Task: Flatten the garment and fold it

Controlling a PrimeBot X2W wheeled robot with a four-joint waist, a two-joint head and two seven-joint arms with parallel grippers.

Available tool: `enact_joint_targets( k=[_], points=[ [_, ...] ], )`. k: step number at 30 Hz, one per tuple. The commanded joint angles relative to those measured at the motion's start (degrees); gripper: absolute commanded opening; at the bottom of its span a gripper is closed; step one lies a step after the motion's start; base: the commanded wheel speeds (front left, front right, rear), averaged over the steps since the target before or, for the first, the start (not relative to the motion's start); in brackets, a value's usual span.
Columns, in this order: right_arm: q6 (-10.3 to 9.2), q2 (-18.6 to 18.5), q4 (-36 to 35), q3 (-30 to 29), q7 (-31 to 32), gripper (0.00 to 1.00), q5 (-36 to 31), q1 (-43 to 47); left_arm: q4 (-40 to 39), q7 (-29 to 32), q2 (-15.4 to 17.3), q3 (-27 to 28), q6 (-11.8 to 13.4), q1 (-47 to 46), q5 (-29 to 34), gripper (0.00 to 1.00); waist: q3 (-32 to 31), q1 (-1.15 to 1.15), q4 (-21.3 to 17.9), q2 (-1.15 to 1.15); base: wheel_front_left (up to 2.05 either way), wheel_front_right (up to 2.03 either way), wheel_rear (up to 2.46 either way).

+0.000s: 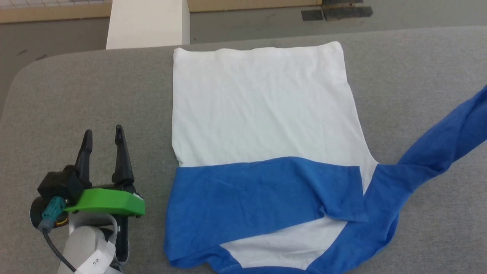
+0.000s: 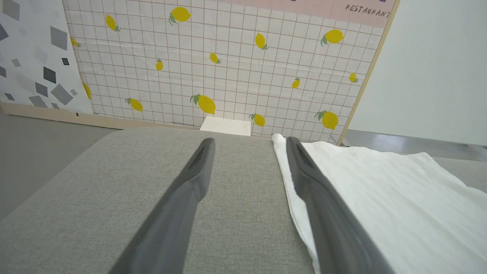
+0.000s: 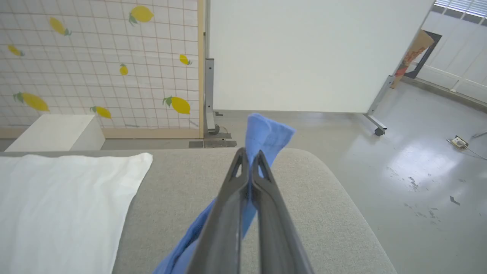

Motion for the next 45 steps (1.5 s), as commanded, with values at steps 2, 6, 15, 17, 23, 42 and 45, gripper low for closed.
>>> enact_joint_targets(
  k=[2, 6, 15, 17, 23, 42, 45],
  points=[
    [-0.09, 1.4, -6.8, 2.4, 3.1, 0.0, 0.1, 2.8, 0.1, -0.2, -0.4, 0.0, -0.3, 1.4, 0.9, 1.0, -1.2, 0.01, 0.1, 0.0, 0.0, 0.0, 0.0],
    [-0.09, 3.3, -17.7, 8.4, 8.8, 0.0, -0.3, 6.3, 0.4, -0.2, -0.4, -0.1, -0.5, 2.0, 0.7, 1.0, -2.1, 0.01, 0.6, 0.0, 0.0, 0.0, 0.0],
    [-0.09, 5.6, -21.7, 30.2, 13.0, 0.0, -2.3, 5.0, 0.7, -0.2, -0.6, -0.7, -0.7, 2.0, 0.7, 1.0, -2.5, 0.01, 1.8, 0.0, 0.0, 0.0, 0.0],
    [-0.09, 5.8, -18.5, 34.9, 12.6, 0.0, -2.6, 4.2, 0.7, -0.2, -0.7, -1.0, -0.7, 1.9, 0.8, 1.0, -2.3, 0.01, 2.2, 0.0, 0.0, 0.0, 0.0],
    [-0.09, 7.4, -4.9, 48.0, 9.7, 0.0, -1.4, 2.2, 0.8, -0.2, -0.8, -1.3, -0.8, 1.3, 0.7, 1.0, -1.1, 0.01, 3.5, 0.0, 0.0, 0.0, 0.0],
    [-0.09, 10.2, 20.2, 63.8, 3.5, 1.0, 11.4, -2.3, 1.5, -0.2, -0.8, -0.7, -1.6, 0.2, 1.4, 1.0, 0.5, 0.01, 4.5, 0.0, 0.0, 0.0, 0.0],
    [-0.09, 10.7, 17.0, 59.5, -1.3, 1.0, 12.4, -1.6, 1.6, -0.2, -0.3, -1.3, -1.8, 0.2, 2.0, 1.0, 0.4, 0.01, 3.7, 0.0, 0.0, 0.0, 0.0]
  ],
)
